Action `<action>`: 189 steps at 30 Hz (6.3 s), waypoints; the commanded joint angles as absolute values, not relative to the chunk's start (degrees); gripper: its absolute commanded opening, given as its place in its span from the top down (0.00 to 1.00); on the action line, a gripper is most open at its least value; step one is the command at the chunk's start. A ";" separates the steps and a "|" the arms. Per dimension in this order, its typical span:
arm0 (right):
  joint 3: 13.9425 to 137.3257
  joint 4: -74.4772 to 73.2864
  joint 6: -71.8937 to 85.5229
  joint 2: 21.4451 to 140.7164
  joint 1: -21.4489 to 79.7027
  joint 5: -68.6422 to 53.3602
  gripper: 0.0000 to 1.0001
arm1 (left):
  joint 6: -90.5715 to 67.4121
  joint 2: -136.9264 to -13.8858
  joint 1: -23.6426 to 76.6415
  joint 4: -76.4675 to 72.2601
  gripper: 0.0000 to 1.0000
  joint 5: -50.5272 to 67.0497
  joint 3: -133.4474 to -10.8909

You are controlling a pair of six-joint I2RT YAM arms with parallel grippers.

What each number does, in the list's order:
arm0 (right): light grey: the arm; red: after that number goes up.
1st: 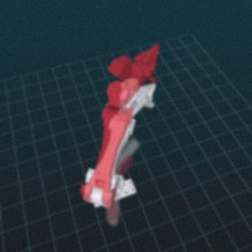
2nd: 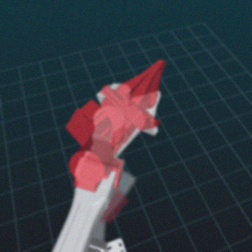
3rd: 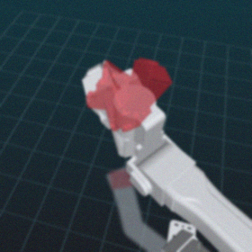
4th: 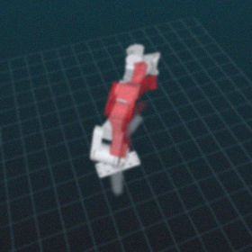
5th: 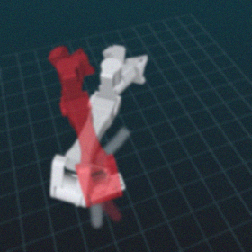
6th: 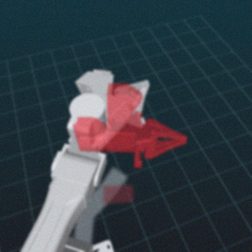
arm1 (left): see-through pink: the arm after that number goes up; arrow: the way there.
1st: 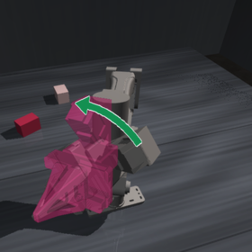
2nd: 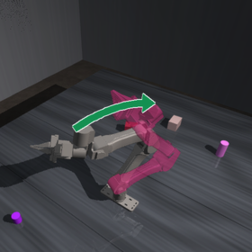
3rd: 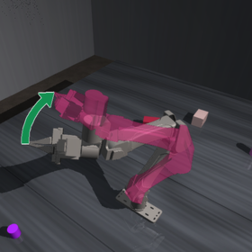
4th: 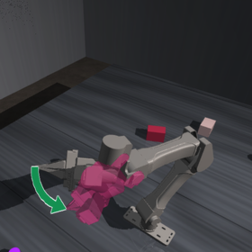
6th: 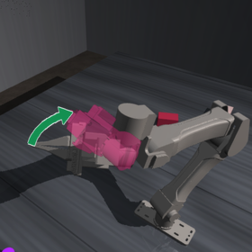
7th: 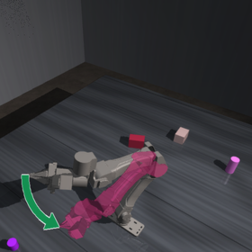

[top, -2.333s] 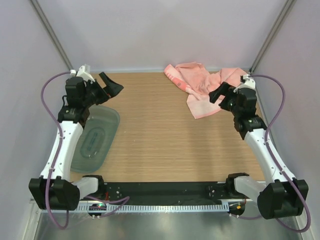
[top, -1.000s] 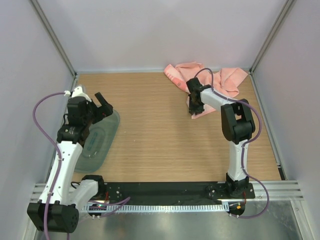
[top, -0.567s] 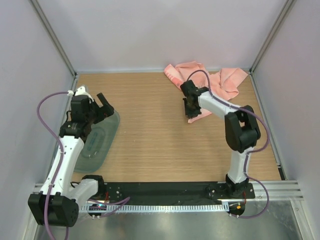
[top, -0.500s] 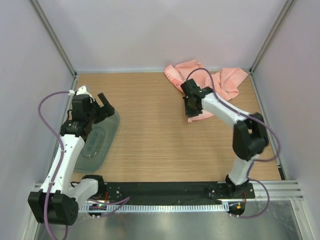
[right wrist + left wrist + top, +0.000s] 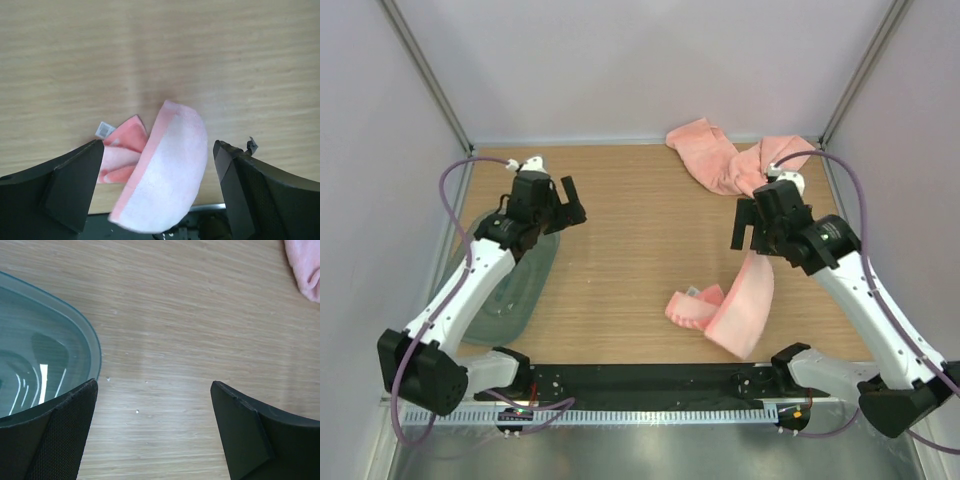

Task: Roll the towels
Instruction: Move the towel to the center of the board, then flatten the towel

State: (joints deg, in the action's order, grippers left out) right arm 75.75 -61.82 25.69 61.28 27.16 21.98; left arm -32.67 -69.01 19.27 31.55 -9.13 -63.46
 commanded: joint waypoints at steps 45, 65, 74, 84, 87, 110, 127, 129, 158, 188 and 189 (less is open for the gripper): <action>64.60 -64.07 27.16 61.87 27.33 21.53 0.00 | -41.31 -100.64 59.41 13.01 0.74 11.95 -62.66; 63.72 -61.79 28.12 67.14 27.25 17.76 0.00 | -35.78 -80.10 51.95 31.17 1.00 -4.37 -67.05; 62.49 -53.54 28.38 75.40 27.60 7.65 0.00 | -31.73 -69.26 49.31 37.35 1.00 -10.72 -65.93; 72.67 -45.09 31.11 91.92 29.97 1.85 0.00 | -34.19 -67.41 49.31 35.25 1.00 -9.84 -59.68; 77.76 -41.84 31.90 97.37 31.29 -1.39 0.00 | -33.67 -67.67 49.31 35.16 1.00 -10.11 -59.50; 80.94 -38.93 29.97 107.50 31.99 -0.26 0.94 | -31.82 -66.09 46.58 38.23 1.00 -12.12 -60.37; 70.67 -49.82 21.35 70.68 32.08 17.82 0.74 | -30.76 -65.65 40.96 52.03 1.00 -21.44 -75.94; 67.08 -50.27 23.37 67.25 31.91 24.94 0.09 | -31.99 -65.74 40.87 52.12 1.00 -21.45 -75.76; 54.85 -40.69 34.37 75.23 30.06 5.36 0.06 | -44.19 -73.65 39.46 51.78 1.00 -3.56 -95.14; 58.01 -39.73 35.68 82.97 30.15 6.24 0.04 | -63.80 -86.92 35.51 39.90 1.00 8.26 -127.71; 58.18 -39.81 35.68 83.14 30.06 6.24 0.04 | -64.24 -87.01 35.33 39.73 0.99 7.91 -127.53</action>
